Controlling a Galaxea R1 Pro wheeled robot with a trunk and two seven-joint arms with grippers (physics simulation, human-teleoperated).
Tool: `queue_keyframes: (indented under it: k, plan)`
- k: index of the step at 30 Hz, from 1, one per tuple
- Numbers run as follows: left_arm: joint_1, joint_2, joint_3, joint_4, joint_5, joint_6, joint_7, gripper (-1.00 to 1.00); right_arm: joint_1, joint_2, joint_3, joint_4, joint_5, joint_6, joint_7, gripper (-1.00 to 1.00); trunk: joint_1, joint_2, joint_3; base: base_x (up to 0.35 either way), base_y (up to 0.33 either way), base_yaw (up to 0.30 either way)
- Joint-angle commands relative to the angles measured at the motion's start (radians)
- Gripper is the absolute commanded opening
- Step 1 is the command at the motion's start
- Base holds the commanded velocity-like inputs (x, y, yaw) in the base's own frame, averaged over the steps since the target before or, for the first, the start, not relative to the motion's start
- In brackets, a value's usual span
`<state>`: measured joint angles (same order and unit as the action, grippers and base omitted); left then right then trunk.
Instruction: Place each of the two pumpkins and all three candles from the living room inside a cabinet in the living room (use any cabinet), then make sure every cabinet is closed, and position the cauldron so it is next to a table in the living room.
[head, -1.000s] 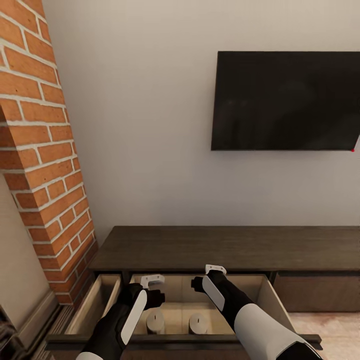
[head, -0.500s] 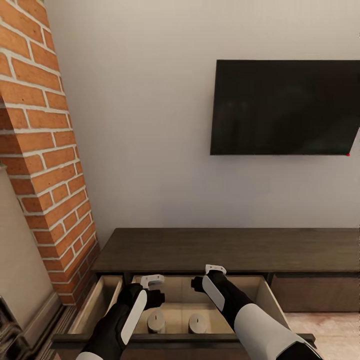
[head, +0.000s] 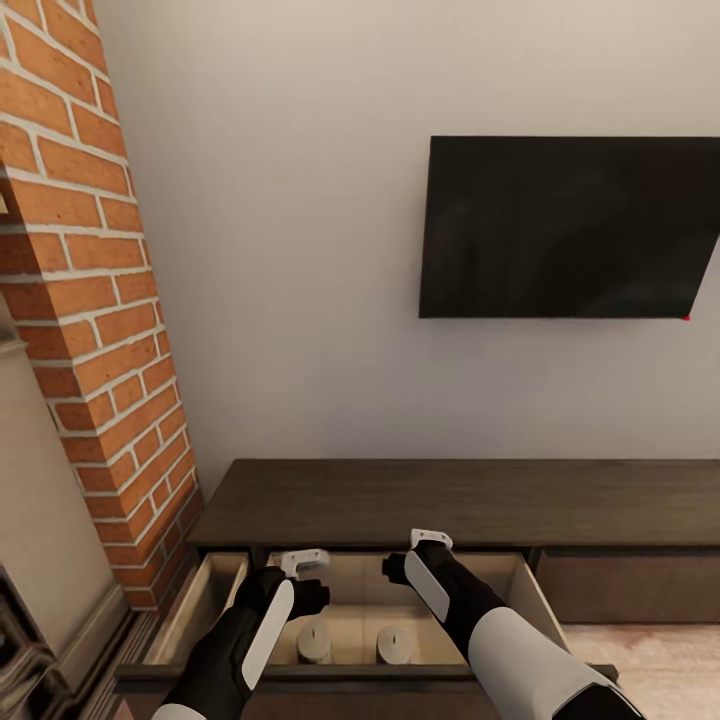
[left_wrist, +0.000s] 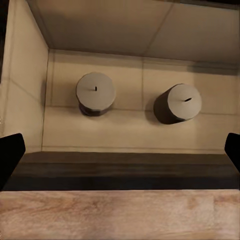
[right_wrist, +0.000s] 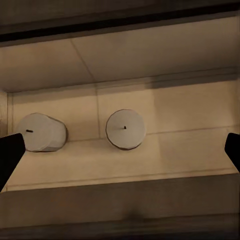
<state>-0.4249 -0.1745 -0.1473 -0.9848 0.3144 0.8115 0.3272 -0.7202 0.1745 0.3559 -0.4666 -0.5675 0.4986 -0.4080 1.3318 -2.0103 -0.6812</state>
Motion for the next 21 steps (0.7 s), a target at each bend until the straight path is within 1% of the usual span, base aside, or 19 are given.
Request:
queue_keyframes:
  k: [1,4,7,21]
  plan:
    - [0.000,0.000,0.000,0.000,0.000,0.000,0.000,1.00,0.000,0.000,0.000,0.000,0.000,0.000,0.000,1.00,-0.004,0.007,0.003,0.000,0.000,0.000]
    - [0.000,0.000,0.000,0.000,0.000,0.000,0.001,1.00,0.000,0.000,0.000,0.000,0.000,0.000,0.000,1.00,-0.015,0.028,0.013,-0.013,0.000,0.000]
    - [0.000,0.000,0.000,0.000,0.000,0.000,0.001,1.00,0.000,0.000,0.000,-0.001,0.000,0.000,0.000,1.00,-0.027,0.049,0.022,-0.163,0.000,0.000]
    - [0.000,0.000,0.000,0.002,0.000,0.000,0.001,1.00,-0.001,0.000,-0.002,-0.001,-0.002,-0.001,0.000,1.00,-0.081,0.147,0.066,-0.287,0.000,0.000]
